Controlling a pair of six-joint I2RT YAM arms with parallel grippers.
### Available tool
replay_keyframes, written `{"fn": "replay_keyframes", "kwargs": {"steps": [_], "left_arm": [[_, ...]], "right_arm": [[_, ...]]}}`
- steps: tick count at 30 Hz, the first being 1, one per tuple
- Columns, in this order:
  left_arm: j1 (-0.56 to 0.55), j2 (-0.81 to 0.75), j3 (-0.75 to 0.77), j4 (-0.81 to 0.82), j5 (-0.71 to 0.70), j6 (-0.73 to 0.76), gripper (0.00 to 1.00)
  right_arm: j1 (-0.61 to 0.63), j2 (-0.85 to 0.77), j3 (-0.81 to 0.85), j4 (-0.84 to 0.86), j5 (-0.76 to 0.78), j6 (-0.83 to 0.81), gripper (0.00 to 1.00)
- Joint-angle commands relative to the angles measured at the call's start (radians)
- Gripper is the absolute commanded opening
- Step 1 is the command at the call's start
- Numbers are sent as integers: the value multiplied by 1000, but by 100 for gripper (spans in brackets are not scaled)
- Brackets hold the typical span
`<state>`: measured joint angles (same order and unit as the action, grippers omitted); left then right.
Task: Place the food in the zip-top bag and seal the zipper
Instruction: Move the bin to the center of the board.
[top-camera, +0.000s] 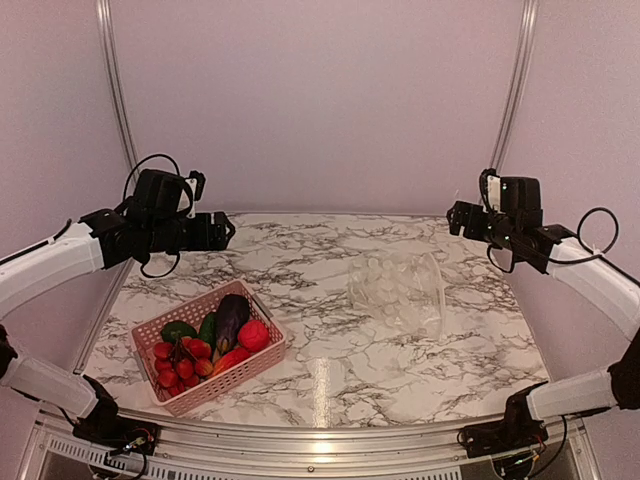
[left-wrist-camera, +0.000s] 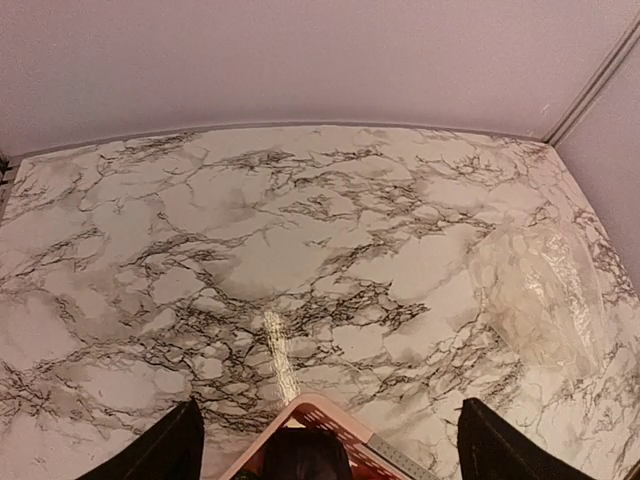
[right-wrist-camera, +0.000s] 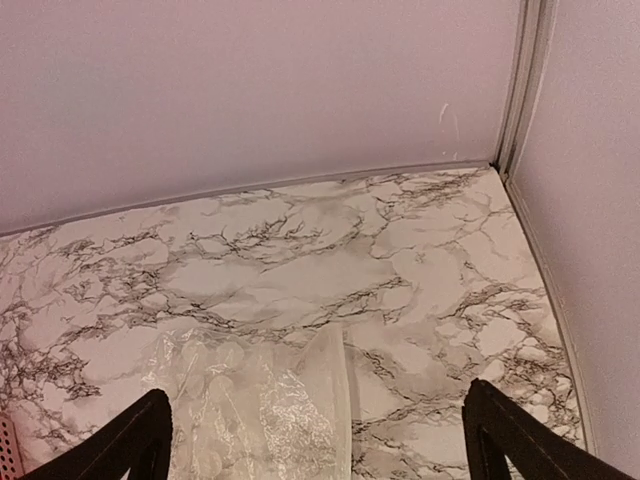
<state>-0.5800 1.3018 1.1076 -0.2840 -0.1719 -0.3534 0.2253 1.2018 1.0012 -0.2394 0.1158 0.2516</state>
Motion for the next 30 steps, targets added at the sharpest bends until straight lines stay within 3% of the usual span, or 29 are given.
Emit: {"fn": "replay_keyframes", "kwargs": {"steps": [1,6,10,16,23,27,30], "left_arm": [[-115,-34,-7,-114,64,58,90],[-269,-48,-19,-210,112,117,87],[-369,-57,-22,-298,122,141,85],[-435,-65,-38,-434,172,165,85],[-482,-5,-38,-531,224,178,68],[-483,64,-31,-557,208,154,49],[-483,108,-22,-576,191,131,47]], "right_arm": [[-18,-14,-20,6,50,39,98],[-24,-46,-77,44,69,58,98],[-28,-100,-147,111,0,8,98],[-26,-111,-151,112,-213,-48,81],[-27,-37,-61,52,-361,-64,66],[-26,-36,-58,58,-405,-63,64],[-26,-36,-58,52,-405,-76,64]]}}
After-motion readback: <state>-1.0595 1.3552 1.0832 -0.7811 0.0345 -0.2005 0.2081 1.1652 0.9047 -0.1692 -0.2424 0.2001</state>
